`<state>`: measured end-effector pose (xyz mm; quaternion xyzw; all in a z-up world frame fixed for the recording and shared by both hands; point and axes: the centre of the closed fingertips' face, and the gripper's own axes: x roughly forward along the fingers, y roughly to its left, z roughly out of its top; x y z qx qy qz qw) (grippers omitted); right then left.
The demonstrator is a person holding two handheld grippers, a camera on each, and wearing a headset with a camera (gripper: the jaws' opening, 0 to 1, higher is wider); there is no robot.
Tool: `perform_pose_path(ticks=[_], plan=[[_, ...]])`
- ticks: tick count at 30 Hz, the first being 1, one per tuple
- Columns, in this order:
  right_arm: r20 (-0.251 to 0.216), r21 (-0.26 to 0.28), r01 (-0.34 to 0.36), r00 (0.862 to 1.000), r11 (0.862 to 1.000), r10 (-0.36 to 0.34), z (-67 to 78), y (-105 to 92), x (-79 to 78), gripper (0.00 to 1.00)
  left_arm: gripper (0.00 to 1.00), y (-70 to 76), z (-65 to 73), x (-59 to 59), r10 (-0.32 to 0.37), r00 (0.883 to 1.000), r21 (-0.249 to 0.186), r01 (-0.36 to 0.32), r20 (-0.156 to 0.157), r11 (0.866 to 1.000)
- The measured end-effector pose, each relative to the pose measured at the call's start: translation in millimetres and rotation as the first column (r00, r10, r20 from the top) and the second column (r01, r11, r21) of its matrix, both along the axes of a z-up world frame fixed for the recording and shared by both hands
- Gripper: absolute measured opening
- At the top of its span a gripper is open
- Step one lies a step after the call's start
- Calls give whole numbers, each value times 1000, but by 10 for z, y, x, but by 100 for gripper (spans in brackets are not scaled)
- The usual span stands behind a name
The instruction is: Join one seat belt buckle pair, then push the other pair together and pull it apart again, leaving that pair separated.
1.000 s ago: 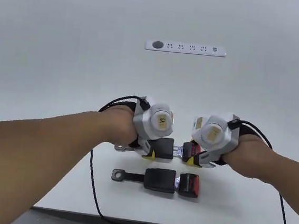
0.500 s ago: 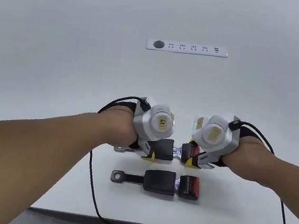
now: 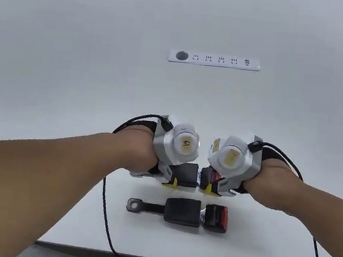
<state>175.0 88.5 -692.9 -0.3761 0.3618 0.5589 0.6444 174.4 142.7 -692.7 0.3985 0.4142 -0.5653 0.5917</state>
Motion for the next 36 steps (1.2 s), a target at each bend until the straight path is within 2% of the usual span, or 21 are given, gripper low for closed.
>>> perform_pose_path(ticks=[6,10,11,14,16,17,18,21,23,25,29,36], plan=[[2,-1,3,1000,1000,-3,49,-19,-31,31,32,4,-28,7,1,1000,8,-1,-1,1000],[4,-13,9,1000,1000,-9,22,-30,-20,32,32,-1,-39,5,-5,1000,17,5,0,1000],[5,-12,10,1000,1000,-10,60,-29,-42,32,32,4,-43,10,-4,1000,15,4,-1,1000],[2,-33,25,1000,999,-25,5,-131,-15,32,32,10,-53,19,4,1000,3,-4,-1,1000],[-7,-27,31,999,999,-31,13,-216,-17,32,32,0,-57,2,5,1000,-3,-5,-1,1000],[-8,-13,28,1000,1000,-28,10,-238,-12,32,32,-2,-58,0,6,1000,-4,-6,-1,1000],[-32,18,44,999,999,-44,24,-208,-44,32,32,-12,-42,-16,6,1000,-4,-6,-1,1000],[8,-9,19,1000,1000,-19,8,-269,-20,33,32,-13,-38,-14,10,1000,0,-10,1,1000],[-1,-3,29,1000,1000,-29,34,-293,-43,33,32,-6,-42,-8,8,1000,1,-8,3,1000],[-1,0,35,999,999,-35,55,-369,-52,33,32,0,-49,1,7,1000,0,-7,2,1000],[1,-9,44,999,999,-44,-1,-529,-42,33,32,-3,-47,3,5,1000,8,-5,3,1000],[11,-51,37,999,998,-36,19,-877,-87,34,32,11,-51,12,17,1000,-7,-17,4,1000]])
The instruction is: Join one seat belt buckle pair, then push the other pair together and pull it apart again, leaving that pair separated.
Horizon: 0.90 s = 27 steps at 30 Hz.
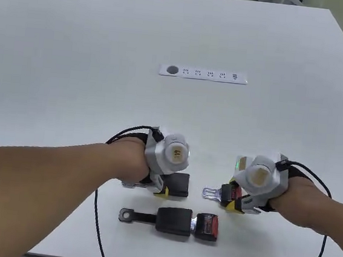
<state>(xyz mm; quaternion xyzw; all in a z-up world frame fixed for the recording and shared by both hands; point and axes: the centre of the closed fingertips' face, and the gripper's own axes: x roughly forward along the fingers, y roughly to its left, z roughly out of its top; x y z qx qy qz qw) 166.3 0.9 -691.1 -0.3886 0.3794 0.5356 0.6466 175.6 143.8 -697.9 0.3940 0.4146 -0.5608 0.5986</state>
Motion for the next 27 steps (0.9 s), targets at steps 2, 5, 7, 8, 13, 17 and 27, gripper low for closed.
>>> perform_pose_path(ticks=[2,5,7,8,13,17,27], plan=[[-1,-13,14,1000,1000,-14,-5,-126,8,34,32,2,-1,-3,6,1000,-6,-6,-1,1000],[-11,-25,30,999,999,-30,-25,-292,-2,34,32,-5,7,-8,6,1000,-9,-6,0,1000],[-15,-36,34,999,999,-35,-23,-374,-14,34,32,-9,11,-9,9,1000,-12,-9,-1,1000],[-13,-40,33,999,999,-34,-17,-396,-29,34,32,-11,12,-13,9,1000,-13,-9,-1,1000],[6,-63,45,999,997,-45,-9,-405,-23,34,32,-14,15,-11,15,1000,-4,-15,3,1000],[40,-90,67,997,994,-63,-43,-420,45,39,33,-2,4,-4,38,999,6,-39,9,999],[76,24,201,976,979,-203,224,-312,33,50,46,40,191,-162,135,991,-77,-134,12,988]])
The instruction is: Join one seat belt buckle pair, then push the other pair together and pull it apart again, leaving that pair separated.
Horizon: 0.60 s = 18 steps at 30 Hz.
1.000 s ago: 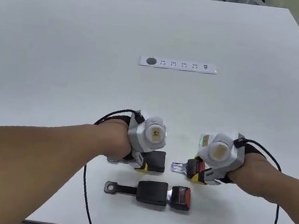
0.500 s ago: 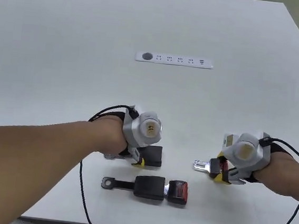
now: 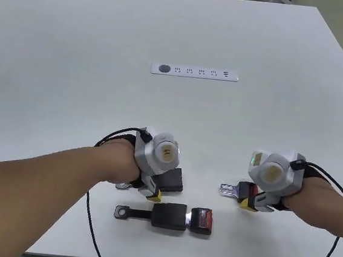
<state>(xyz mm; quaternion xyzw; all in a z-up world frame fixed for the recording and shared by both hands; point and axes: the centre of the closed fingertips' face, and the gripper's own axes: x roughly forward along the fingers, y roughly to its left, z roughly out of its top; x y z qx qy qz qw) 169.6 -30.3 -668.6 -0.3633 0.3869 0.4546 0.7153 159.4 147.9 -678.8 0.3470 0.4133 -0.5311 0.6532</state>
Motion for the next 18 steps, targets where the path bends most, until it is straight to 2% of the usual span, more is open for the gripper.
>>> perform_pose_path(ticks=[1,4,8,10,12,13,15,18], plan=[[3,27,19,1000,999,-19,59,54,-47,50,46,-4,74,-15,26,1000,-32,-25,17,999],[9,68,36,999,997,-37,102,137,-106,52,46,43,172,-93,63,997,-81,-59,39,995],[25,119,47,998,992,-50,236,288,-227,56,48,88,327,-175,99,992,-101,-90,82,991],[24,141,64,997,988,-68,229,313,-233,58,51,104,417,-182,145,984,-134,-130,105,982],[30,172,83,996,982,-89,340,378,-301,60,55,125,467,-197,183,976,-167,-163,114,972],[30,182,85,995,980,-91,362,399,-343,61,56,149,509,-243,214,971,-188,-191,110,963],[28,197,85,995,977,-92,351,411,-405,64,58,184,522,-371,205,973,-191,-183,105,964],[39,184,75,996,980,-84,319,372,-471,67,61,239,522,-503,228,969,-213,-204,96,956]])
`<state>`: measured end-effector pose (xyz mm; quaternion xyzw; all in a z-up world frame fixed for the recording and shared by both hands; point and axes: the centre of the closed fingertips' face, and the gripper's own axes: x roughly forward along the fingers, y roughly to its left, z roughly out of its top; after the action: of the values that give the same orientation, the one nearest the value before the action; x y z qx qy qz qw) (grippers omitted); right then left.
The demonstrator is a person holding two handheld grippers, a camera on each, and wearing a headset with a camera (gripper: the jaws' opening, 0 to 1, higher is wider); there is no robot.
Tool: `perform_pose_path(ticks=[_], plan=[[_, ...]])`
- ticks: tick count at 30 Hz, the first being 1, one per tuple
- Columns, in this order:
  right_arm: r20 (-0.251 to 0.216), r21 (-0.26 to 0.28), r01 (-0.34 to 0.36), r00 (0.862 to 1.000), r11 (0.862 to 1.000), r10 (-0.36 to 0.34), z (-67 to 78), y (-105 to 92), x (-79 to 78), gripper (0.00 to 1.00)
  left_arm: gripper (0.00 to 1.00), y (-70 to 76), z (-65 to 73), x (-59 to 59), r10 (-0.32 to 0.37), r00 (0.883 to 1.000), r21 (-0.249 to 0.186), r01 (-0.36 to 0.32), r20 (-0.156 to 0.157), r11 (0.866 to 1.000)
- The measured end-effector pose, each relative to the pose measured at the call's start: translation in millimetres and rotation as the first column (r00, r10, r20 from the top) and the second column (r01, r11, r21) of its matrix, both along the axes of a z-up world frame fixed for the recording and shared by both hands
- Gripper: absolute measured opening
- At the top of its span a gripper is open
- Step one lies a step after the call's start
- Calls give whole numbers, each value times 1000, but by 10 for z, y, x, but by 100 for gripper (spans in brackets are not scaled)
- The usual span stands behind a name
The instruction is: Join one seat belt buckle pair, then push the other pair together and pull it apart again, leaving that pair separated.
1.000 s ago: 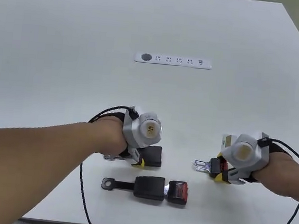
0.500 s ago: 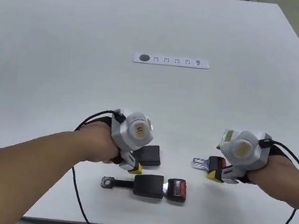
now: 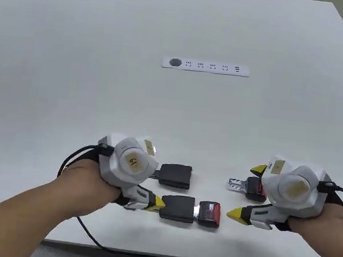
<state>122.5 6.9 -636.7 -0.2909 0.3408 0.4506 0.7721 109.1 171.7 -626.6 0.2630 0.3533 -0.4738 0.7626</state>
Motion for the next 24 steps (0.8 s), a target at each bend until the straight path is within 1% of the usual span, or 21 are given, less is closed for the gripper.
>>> perform_pose_path(ticks=[2,3,4,6,8,9,10,11,13,14,15,16,17,18,20,24], plan=[[-4,3,15,1000,1000,-15,25,-29,-45,69,63,51,-6,-64,21,1000,-19,-21,-13,1000],[-12,13,32,999,999,-32,27,-55,-66,70,65,96,-19,-97,33,999,-19,-33,-14,999],[-14,14,37,999,999,-36,26,-64,-74,72,65,115,-26,-110,36,999,-17,-36,-17,999],[-15,15,47,999,999,-47,-4,-107,-97,73,67,206,-58,-144,58,998,-15,-58,-27,998],[-22,20,61,998,998,-61,1,-143,-152,75,68,296,-46,-174,96,995,-29,-97,-39,995],[-26,24,70,997,997,-69,-9,-160,-162,76,69,324,-37,-184,105,994,-33,-107,-42,994],[-29,28,81,996,996,-80,-17,-185,-180,78,70,380,-37,-177,123,991,-37,-125,-42,991],[-31,32,92,995,995,-91,-4,-196,-199,79,73,410,-37,-178,134,990,-39,-135,-44,990],[-35,42,118,993,992,-116,-20,-229,-215,83,77,473,-54,-205,164,985,-49,-167,-63,985],[-34,45,135,990,990,-134,-50,-256,-204,87,79,550,-83,-182,179,982,-51,-182,-68,982],[-25,47,155,988,987,-154,-49,-275,-209,92,81,568,-86,-180,184,981,-53,-187,-68,981],[-25,49,161,987,986,-160,-43,-280,-222,94,82,590,-89,-183,193,979,-58,-197,-69,979],[-31,54,172,985,984,-170,-47,-291,-242,95,84,552,-92,-231,205,976,-64,-210,-75,976],[-39,57,178,984,982,-176,-54,-296,-260,95,85,566,-99,-240,213,974,-66,-219,-81,974],[-47,65,191,981,979,-188,-120,-311,-258,96,89,568,-107,-268,229,970,-73,-235,-85,969],[-62,84,208,977,974,-203,-48,-267,-302,98,95,566,-105,-289,246,965,-84,-253,-88,964]])
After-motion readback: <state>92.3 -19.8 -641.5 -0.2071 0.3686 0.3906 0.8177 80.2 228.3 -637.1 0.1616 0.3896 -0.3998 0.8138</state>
